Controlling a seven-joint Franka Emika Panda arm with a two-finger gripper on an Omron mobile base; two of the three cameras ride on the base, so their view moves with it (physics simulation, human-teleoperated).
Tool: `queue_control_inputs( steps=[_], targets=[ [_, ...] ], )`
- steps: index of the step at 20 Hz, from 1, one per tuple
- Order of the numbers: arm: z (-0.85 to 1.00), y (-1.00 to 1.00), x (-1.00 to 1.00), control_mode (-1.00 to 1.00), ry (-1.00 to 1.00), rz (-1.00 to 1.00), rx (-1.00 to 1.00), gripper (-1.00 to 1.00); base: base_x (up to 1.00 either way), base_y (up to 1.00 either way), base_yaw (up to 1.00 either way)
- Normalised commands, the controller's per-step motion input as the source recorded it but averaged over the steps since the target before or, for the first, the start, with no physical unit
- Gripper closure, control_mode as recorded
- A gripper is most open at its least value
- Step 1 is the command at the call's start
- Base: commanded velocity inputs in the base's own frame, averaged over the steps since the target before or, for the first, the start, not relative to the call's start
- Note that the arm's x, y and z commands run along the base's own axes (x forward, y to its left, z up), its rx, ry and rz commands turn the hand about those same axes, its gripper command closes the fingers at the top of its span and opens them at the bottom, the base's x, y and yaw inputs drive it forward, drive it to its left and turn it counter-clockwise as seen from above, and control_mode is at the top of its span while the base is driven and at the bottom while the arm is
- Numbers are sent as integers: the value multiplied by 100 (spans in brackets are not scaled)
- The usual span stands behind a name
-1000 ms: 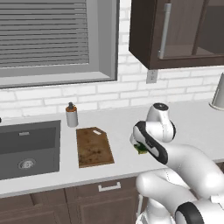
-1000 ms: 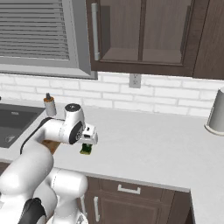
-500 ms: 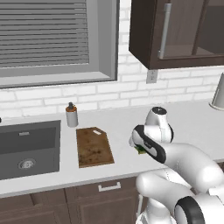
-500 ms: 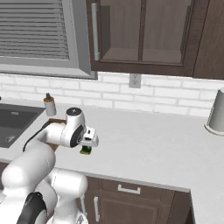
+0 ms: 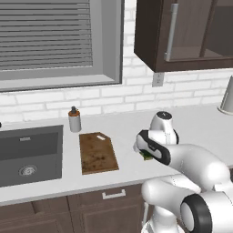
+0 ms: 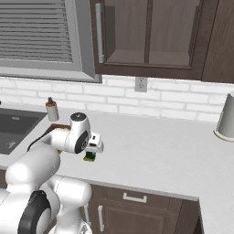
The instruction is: Pick up the sponge from the counter and clean the cutting board by briefly scrubbing or pressing down on the cutting board. Once finished, release the sponge.
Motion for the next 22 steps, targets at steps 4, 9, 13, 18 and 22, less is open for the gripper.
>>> queue_control_inputs(
  steps=[4, 9, 13, 18, 22],
  targets=[
    [-10, 0, 12, -100, 0, 0, 0, -100, 0, 0, 0],
    [-10, 0, 7, -100, 0, 0, 0, -100, 0, 0, 0],
    [-13, 0, 7, -100, 0, 0, 0, -100, 0, 0, 0],
    [-16, 0, 8, -100, 0, 0, 0, -100, 0, 0, 0],
    [-15, 0, 8, -100, 0, 0, 0, -100, 0, 0, 0]
  ],
)
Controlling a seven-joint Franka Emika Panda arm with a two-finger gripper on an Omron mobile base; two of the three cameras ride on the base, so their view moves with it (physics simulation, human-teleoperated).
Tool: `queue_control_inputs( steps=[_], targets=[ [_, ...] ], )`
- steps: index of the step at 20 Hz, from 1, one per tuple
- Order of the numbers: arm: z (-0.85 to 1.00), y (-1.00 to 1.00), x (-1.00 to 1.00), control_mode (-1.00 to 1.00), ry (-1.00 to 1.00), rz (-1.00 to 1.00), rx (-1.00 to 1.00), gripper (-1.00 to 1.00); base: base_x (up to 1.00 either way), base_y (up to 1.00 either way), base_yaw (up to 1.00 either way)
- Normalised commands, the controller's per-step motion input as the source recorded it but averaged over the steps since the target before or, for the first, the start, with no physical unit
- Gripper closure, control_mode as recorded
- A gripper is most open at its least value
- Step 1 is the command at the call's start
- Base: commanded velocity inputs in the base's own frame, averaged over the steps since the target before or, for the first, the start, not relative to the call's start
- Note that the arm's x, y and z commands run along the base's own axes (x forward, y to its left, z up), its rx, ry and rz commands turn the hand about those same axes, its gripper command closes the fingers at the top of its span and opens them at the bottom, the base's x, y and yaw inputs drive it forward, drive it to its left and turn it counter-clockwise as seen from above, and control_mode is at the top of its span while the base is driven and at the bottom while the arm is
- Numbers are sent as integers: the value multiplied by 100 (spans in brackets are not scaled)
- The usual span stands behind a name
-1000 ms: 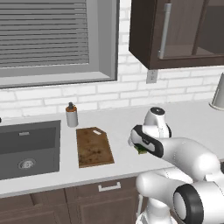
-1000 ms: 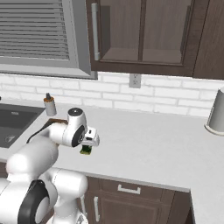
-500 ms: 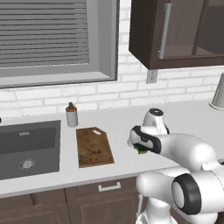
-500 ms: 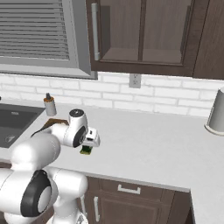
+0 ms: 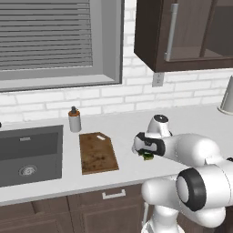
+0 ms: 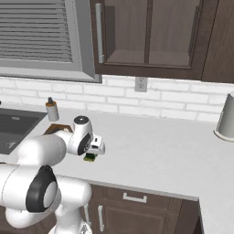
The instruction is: Pick up the sponge from the counter and clean the cutting board by briefly scrubbing or pressing down on the cutting board. Once finished, release the sponge.
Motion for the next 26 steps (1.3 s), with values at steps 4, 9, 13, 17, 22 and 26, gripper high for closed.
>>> queue_control_inputs(
  steps=[4, 9, 13, 17, 22, 26],
  targets=[
    [-15, 0, 6, -100, 0, 0, 0, -100, 0, 0, 0],
    [-14, 0, 4, -100, 0, 0, 0, -100, 0, 0, 0],
    [-13, 0, 3, -100, 0, 0, 0, -100, 0, 0, 0],
    [-15, 0, 4, -100, 0, 0, 0, -100, 0, 0, 0],
    [-15, 0, 2, -100, 0, 0, 0, -100, 0, 0, 0],
    [-13, 0, 0, -100, 0, 0, 0, -100, 0, 0, 0]
  ],
)
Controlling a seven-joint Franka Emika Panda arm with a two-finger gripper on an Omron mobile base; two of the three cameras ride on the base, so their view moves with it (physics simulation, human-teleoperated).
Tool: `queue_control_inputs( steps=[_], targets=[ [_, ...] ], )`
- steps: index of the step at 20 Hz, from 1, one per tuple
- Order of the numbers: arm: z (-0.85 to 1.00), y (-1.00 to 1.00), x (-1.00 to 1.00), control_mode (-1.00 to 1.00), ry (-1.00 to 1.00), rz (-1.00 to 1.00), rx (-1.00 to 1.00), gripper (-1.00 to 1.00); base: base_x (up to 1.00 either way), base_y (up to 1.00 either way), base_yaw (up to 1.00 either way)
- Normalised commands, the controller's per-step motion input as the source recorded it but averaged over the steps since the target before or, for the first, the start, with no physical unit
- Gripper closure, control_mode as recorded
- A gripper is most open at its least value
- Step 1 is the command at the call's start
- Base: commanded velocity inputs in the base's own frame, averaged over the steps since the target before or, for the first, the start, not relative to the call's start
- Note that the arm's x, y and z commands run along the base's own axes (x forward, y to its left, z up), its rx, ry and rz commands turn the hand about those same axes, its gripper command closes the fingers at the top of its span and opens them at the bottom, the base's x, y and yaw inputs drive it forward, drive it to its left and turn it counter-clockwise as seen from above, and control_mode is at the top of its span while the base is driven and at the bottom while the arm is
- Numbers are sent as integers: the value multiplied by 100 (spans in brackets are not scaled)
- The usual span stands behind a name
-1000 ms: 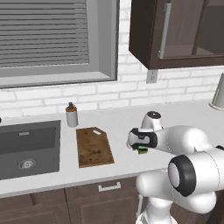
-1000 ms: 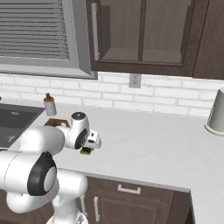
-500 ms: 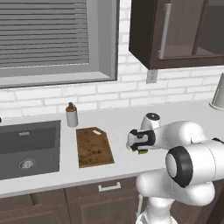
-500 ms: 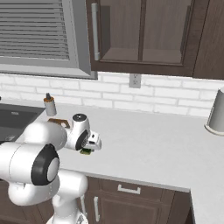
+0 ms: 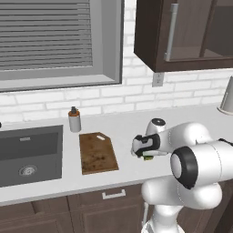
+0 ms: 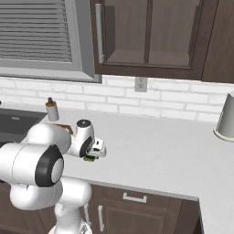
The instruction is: Pick up the sponge from the counter and clean the cutting board by briefly scrubbing or pressing down on the cutting board. Once finished, release the sponge.
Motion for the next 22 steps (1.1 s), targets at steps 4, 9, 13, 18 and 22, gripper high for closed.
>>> queue_control_inputs(
  steps=[4, 9, 13, 18, 22],
  targets=[
    [-16, 0, 0, -100, 0, 3, 0, 100, 0, 0, 0],
    [-3, 0, 0, -100, 0, 5, 0, 100, 0, 0, 0],
    [0, 0, 0, -100, 0, 2, 0, 100, 0, 0, 0],
    [50, 26, -14, -100, -5, 20, 0, 100, 0, 0, 0],
    [100, 51, -1, -100, 0, 49, 0, 100, 0, 0, 0]
  ],
)
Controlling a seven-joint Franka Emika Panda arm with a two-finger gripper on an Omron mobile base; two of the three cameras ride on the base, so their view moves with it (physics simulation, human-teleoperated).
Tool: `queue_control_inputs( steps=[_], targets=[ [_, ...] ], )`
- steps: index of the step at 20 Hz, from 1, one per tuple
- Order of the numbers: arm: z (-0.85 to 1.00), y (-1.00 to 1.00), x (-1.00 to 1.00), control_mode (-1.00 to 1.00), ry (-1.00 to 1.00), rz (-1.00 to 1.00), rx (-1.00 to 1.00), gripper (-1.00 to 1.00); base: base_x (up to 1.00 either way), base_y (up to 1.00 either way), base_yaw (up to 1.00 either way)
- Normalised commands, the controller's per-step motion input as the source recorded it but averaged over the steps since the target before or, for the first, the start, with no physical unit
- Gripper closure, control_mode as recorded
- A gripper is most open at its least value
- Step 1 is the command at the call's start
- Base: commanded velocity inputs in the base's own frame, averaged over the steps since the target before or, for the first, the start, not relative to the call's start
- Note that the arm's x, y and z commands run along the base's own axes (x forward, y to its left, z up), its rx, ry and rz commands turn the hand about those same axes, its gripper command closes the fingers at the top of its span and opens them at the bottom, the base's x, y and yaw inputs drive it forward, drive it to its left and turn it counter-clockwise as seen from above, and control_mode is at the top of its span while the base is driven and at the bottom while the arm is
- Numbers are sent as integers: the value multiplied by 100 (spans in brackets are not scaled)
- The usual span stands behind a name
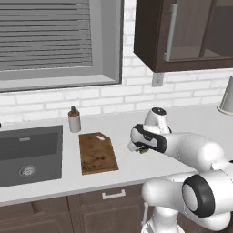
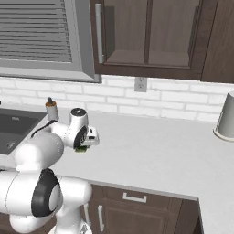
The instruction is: Pick up the sponge from the counter and clean the cutting board by briefly scrubbing or pressing down on the cutting board. Once finished, release the sponge.
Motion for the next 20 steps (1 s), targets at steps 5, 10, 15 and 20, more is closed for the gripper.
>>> queue_control_inputs(
  steps=[5, 10, 15, 20],
  targets=[
    [35, 83, 0, -100, 10, 58, 0, 100, 0, 0, 0],
    [-12, 79, 2, -100, 15, 69, 0, 100, 0, 0, 0],
    [-9, 78, -2, -100, 9, 63, -1, 100, 0, 0, 0],
    [0, 53, -3, -100, 0, 25, -2, 100, 0, 0, 0]
  ],
)
